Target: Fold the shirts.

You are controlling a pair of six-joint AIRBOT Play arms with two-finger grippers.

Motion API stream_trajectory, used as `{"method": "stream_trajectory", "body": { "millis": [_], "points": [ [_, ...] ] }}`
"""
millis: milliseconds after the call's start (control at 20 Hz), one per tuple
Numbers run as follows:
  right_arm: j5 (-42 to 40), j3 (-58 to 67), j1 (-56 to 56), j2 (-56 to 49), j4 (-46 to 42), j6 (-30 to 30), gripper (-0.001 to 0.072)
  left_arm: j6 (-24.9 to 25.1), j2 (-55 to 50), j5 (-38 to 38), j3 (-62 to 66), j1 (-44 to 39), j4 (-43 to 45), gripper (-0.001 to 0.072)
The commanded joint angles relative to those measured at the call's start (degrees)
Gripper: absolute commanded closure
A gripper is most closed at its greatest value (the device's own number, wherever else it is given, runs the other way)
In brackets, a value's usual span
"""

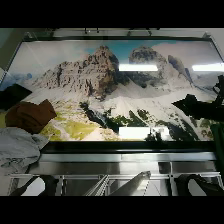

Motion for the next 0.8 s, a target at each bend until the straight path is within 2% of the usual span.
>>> {"method": "stream_trajectory", "body": {
  "millis": [0, 100, 200, 300, 400, 450, 500, 600, 750],
  "points": [
    [-0.44, -0.02, 0.04, -2.25, 0.42, 0.02, 0.068, 1.51, -13.68, -1.81, 6.19, 9.14, 4.66, 0.0014],
    [-0.44, -0.02, 0.04, -4.26, 0.42, 0.02, 0.0654, 2.23, -20.52, -4.2, 8.39, 9.81, 6.1, 0.0014],
    [-0.42, -0.02, 0.09, -5.88, 0.46, 0.0, 0.0302, 2.27, -25.31, -6.14, 10.19, 9.2, 7.08, 0.0014],
    [-0.04, -0.02, 0.15, -6.78, 0.52, 0.02, 0.0276, 2.27, -29.16, -8.39, 12.85, 7.48, 6.99, 0.0016],
    [-0.02, 0.0, 0.15, -6.99, 1.22, 0.0, 0.0276, 2.19, -31.85, -12.48, 16.2, 4.79, 6.86, 0.0028],
    [-0.02, 0.0, 0.15, -6.99, 2.14, 0.0, 0.0278, 2.1, -32.98, -15.61, 18.62, 2.89, 6.51, 0.0313],
    [-0.04, 0.0, 0.15, -6.99, 3.06, -0.02, 0.0305, 2.4, -33.75, -19.32, 21.46, 0.9, 5.05, 0.0705],
    [0.42, 0.0, 0.15, -6.99, 4.11, -0.79, 0.0662, 2.34, -33.44, -25.44, 27.26, -3.37, -4.7, 0.0699],
    [1.95, 0.0, 0.13, -6.99, 4.04, -4.13, 0.0683, 2.34, -30.08, -31.41, 37.51, -10.56, -27.41, 0.0699]
  ]
}}
